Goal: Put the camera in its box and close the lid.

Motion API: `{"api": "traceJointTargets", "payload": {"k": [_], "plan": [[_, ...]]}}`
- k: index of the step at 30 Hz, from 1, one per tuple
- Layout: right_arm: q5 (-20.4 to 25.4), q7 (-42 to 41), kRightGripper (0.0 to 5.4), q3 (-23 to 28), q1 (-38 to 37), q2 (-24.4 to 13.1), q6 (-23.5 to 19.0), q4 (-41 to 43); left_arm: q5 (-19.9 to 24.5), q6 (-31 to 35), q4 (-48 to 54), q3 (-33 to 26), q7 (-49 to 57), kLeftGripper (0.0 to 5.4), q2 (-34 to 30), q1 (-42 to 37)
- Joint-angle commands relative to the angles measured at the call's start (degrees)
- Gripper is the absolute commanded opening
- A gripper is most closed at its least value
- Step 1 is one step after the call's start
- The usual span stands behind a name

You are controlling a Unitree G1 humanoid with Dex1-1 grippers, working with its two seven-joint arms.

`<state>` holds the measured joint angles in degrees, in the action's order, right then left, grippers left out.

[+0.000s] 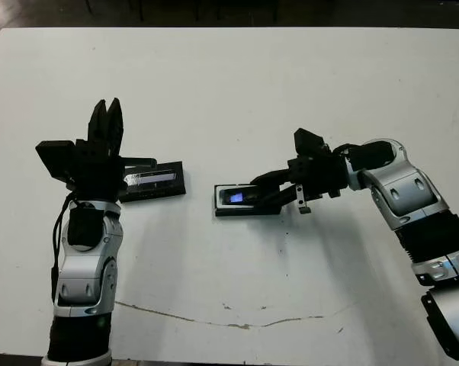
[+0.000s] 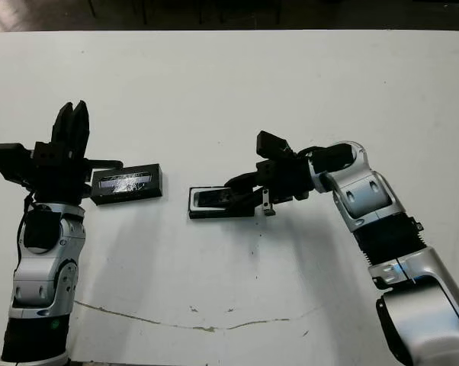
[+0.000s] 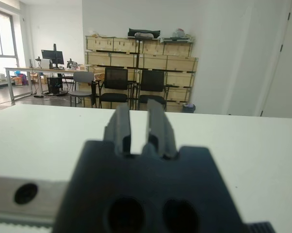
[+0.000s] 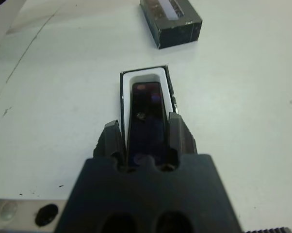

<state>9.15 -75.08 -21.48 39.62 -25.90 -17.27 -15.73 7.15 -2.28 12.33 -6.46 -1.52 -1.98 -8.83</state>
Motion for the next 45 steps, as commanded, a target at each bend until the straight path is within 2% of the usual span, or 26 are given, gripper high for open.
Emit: {"api": "traceJointTargets", "payload": {"k": [1, 7, 11, 17, 21, 26, 29, 33, 39, 43, 45], "plan": [[-1.4, -0.1, 0.3, -1.8, -0.2, 1.4, 0.7, -1.1, 0.0, 0.3, -0.8, 0.1, 0.2, 0.0, 0.2, 1.4], [-5.3, 1.0, 0.29, -5.5, 1.2, 2.0, -2.5, 0.9, 0.0, 0.9, 0.0, 0.3, 0.8, 0.0, 0.8, 2.1], [-5.3, 0.8, 0.29, -5.8, 1.2, 2.9, -2.2, 1.1, -0.1, 0.9, 0.2, 0.4, 1.1, 0.0, 0.8, 2.5], [-5.4, 1.2, 0.29, -5.8, 1.0, 3.0, -4.0, 2.7, 0.4, 0.8, 0.0, 0.3, 0.7, 0.0, 0.6, 2.5], [-4.1, 1.4, 0.34, -4.3, 0.4, 2.7, -4.5, 3.2, 0.4, 0.3, -0.6, 0.3, 0.6, 0.0, 0.4, 2.4], [-2.0, 3.0, 1.3, 0.5, -1.1, 2.5, 0.1, 3.9, 0.3, 0.4, -0.6, 0.3, 0.6, 0.0, 0.4, 2.3], [0.0, 5.0, 1.93, 3.7, -2.4, 2.1, 0.1, 5.5, 0.3, 1.0, -0.1, 0.3, 0.8, 0.0, 0.3, 2.4], [2.2, 7.5, 2.82, 7.5, -4.5, 0.5, -1.9, 10.0, 0.5, 1.0, -0.1, 0.2, 0.6, 0.0, 0.3, 2.3], [5.0, 8.5, 4.12, 10.7, -5.9, -1.1, -2.1, 12.8, 0.8, 1.0, -0.6, 0.2, 0.2, 0.0, 0.1, 1.9], [7.6, 8.8, 5.01, 13.2, -6.4, -1.4, -2.2, 13.2, 0.6, 1.0, -0.6, 0.1, 0.2, 0.0, 0.0, 1.8], [9.5, 11.6, 5.39, 15.6, -7.3, -0.8, -4.0, 14.4, 0.7, 0.8, -0.8, 0.0, 0.1, 0.0, -0.2, 1.7]]}}
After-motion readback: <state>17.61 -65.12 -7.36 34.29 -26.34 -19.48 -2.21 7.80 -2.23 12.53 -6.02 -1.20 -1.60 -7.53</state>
